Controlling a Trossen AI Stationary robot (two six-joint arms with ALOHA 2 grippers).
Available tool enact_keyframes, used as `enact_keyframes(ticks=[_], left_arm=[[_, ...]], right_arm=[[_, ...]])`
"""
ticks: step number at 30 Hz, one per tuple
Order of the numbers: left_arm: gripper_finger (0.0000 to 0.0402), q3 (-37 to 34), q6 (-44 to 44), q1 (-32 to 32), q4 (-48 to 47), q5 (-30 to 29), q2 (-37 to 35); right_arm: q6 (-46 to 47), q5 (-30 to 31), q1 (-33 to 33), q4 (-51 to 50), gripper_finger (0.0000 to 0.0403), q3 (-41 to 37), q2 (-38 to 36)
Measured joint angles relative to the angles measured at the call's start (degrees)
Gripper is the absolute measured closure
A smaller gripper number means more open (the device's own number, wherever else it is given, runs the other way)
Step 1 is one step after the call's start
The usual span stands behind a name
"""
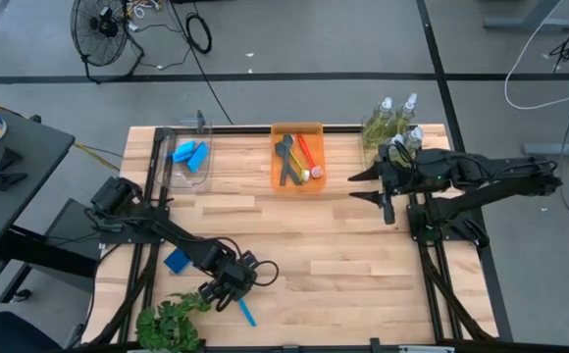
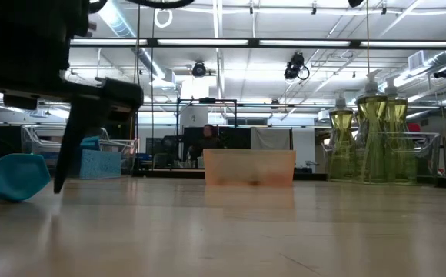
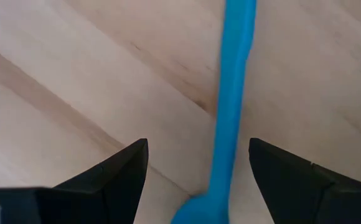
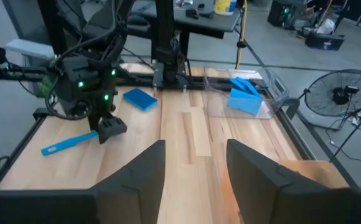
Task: Pick & Place Kitchen Sink Supplies
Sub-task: Put the blue dish brush into the orange bin
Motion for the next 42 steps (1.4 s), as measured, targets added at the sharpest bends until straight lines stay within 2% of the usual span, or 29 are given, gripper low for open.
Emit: enact_keyframes(ticks=[3, 6, 25, 31, 39, 42], left_arm=[[0.0123, 0.0, 0.3, 0.0, -0.4, 0.0, 0.5], [0.0146, 0.0, 0.6, 0.0, -0.7, -0.1, 0.9], [0.0381, 0.1, -0.3, 0.1, -0.2, 0.6, 1.0], [0.0379, 0.7, 0.0, 0.1, -1.6, 0.6, 1.0], [0.0380, 8.3, 0.7, 4.0, -13.0, 1.0, 0.6], [0.0380, 11.3, 3.7, 6.2, -17.4, 1.0, -0.6]], right_arm=[[0.0, 0.0, 0.0, -0.2, 0.0232, 0.0, 0.4], [0.0, 0.0, 0.0, -0.4, 0.0232, 0.0, 0.6], [0.0, 0.0, 0.0, 0.3, 0.0232, 0.0, 0.8], [0.0, 0.0, 0.0, 0.3, 0.0232, 0.0, 0.8], [0.0, 0.0, 0.0, 0.4, 0.0232, 0.0, 0.8], [0.0, 0.0, 0.0, 0.5, 0.0232, 0.0, 0.8]])
